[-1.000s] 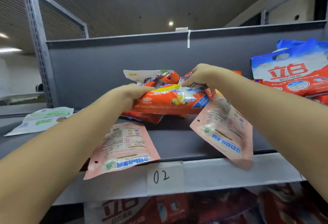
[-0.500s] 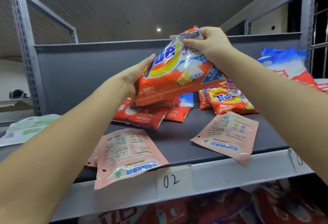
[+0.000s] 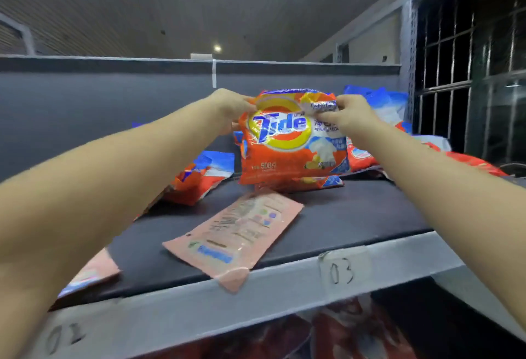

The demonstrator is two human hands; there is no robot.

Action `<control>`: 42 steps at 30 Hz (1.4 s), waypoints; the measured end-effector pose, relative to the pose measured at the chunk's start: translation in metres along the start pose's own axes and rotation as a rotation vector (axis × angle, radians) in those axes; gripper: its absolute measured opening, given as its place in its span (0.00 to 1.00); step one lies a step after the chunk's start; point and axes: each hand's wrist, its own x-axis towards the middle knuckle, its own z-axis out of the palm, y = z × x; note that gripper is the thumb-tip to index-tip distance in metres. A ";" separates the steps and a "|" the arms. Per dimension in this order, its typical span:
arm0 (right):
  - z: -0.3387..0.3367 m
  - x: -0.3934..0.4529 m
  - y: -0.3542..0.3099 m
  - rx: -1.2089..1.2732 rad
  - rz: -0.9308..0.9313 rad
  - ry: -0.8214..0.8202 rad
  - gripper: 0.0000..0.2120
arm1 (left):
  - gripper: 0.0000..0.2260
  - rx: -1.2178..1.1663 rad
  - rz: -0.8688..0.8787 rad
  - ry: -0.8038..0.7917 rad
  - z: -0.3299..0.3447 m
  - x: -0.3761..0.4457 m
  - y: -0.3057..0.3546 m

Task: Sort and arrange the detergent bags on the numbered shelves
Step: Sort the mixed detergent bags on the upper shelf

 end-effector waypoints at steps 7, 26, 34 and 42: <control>-0.020 0.048 0.070 -0.152 0.218 -0.155 0.16 | 0.12 0.246 0.014 0.127 0.067 0.039 -0.037; 0.057 0.010 -0.037 -0.602 -0.278 -0.258 0.17 | 0.08 0.806 0.068 0.286 -0.089 -0.036 -0.018; 0.181 0.000 -0.050 -0.171 0.135 -0.641 0.12 | 0.06 1.008 -0.069 0.390 -0.181 -0.036 -0.044; 0.185 0.010 -0.060 -0.566 0.048 -0.691 0.13 | 0.20 0.430 -0.332 0.203 -0.215 -0.013 -0.066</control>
